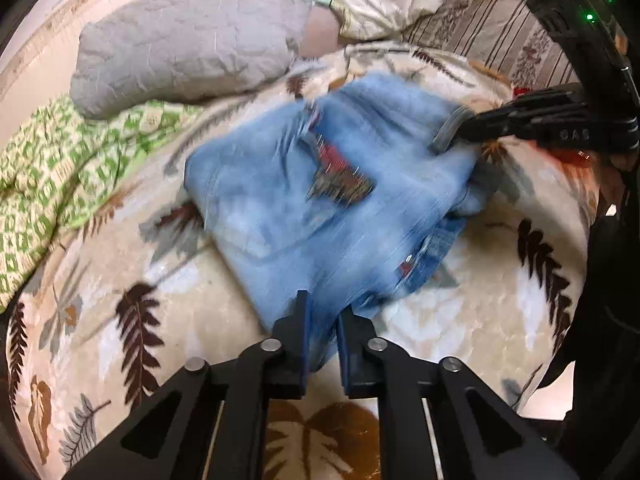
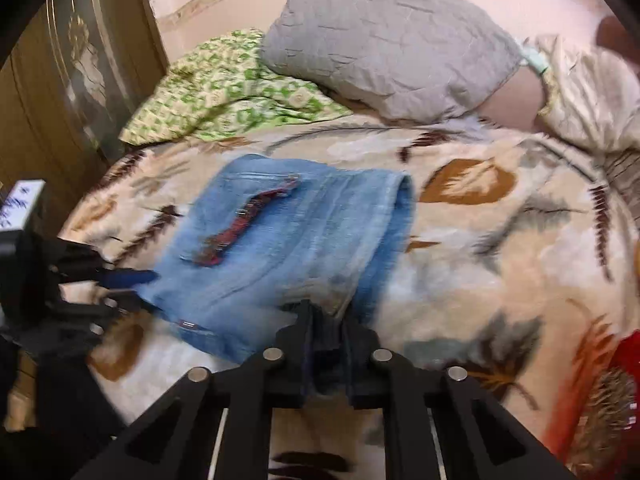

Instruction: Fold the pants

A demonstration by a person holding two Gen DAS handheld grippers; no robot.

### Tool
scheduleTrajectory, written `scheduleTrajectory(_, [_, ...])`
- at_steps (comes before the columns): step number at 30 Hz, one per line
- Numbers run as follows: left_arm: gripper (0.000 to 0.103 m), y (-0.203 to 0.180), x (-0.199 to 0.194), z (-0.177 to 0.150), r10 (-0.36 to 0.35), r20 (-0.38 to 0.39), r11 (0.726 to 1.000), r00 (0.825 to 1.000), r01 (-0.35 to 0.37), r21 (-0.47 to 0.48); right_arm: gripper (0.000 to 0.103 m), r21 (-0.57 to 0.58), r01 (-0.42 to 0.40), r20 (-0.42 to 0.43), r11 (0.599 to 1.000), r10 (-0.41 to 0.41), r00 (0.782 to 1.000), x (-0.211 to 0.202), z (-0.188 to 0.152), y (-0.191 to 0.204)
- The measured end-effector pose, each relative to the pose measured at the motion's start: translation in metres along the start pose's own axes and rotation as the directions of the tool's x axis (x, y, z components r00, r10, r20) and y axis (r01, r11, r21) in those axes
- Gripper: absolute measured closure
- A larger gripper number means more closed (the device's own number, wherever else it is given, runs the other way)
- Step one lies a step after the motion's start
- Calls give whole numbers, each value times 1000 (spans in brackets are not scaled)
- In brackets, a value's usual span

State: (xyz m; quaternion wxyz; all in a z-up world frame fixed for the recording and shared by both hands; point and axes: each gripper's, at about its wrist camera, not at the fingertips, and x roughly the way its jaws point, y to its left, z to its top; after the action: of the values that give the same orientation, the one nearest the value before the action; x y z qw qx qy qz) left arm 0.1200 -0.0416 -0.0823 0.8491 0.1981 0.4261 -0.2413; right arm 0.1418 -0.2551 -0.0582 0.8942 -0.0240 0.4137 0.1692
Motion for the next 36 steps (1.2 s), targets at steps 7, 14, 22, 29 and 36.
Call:
scheduleTrajectory(7, [91, 10, 7, -3, -22, -22, 999, 1000, 20, -50, 92, 37, 26, -15, 999, -26, 1000, 13, -7, -7])
scheduleTrajectory(14, [68, -4, -26, -16, 12, 88, 1000, 996, -11, -19, 87, 69, -53, 43, 996, 50, 998, -19, -7, -8])
scheduleTrajectory(22, [29, -22, -36, -31, -107, 132, 975, 985, 130, -179, 16, 0, -50, 72, 999, 50, 996, -48, -31, -3])
scheduleTrajectory(29, [59, -19, 2, -34, -153, 136, 852, 979, 200, -483, 38, -83, -60, 13, 995, 61, 998, -24, -36, 13])
scheduleTrajectory(36, [62, -2, 7, -36, -191, 232, 703, 954, 297, -646, 50, -86, -130, -20, 988, 129, 991, -2, -34, 14])
